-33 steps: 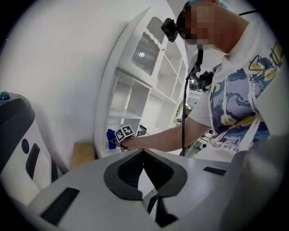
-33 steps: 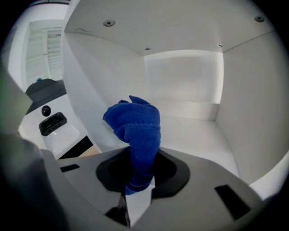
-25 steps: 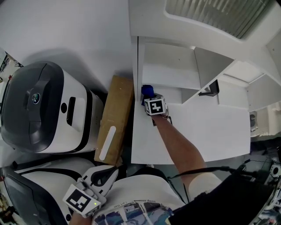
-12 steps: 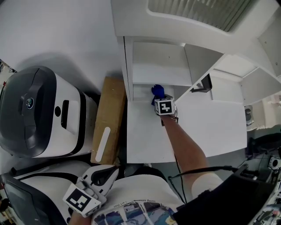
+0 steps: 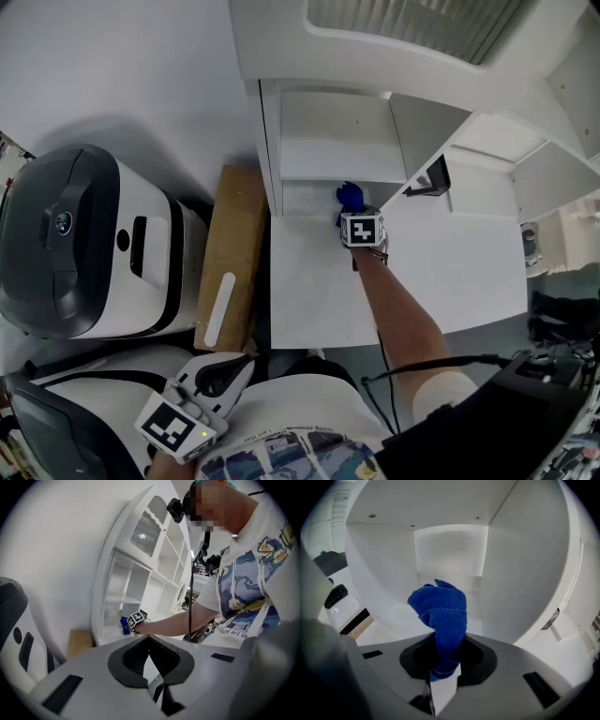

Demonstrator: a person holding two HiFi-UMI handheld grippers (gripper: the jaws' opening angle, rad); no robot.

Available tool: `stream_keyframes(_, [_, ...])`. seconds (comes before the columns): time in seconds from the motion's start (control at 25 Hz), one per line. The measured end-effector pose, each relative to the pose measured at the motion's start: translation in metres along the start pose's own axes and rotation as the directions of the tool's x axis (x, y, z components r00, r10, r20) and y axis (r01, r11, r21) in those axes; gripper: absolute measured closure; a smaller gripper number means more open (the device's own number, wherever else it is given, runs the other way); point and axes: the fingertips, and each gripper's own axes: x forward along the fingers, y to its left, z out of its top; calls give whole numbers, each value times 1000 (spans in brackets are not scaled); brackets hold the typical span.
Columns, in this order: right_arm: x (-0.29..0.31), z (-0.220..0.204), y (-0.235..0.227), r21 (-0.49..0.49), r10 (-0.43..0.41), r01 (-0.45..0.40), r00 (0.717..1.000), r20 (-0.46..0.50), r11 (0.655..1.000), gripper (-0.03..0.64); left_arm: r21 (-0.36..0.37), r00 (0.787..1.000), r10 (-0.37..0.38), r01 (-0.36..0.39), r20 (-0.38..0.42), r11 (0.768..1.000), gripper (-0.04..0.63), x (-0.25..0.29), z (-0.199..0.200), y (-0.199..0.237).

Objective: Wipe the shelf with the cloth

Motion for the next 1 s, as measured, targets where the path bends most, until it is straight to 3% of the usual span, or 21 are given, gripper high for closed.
stream_keyframes(0.24, [-6,15,65,-59,129,-126,990,51,990,517,-21,1000,12,-12,0,1000,583,-3,-2,4])
stream_keyframes(0.36, [-5,16,107,-70,216,-213,975,42,975,518,9,1000,23,-23,9,1000,583,-5,-3,8])
stream_keyframes(0.56, [-2,16,155,-56,305,-304,952,9,951,517,-6,999,46,-46,4,999,583,-9,-1,12])
stream_keyframes(1.0, [1,8,135,-89,310,-311,951,-26,946,517,17,999,42,-42,2,999,583,3,6,12])
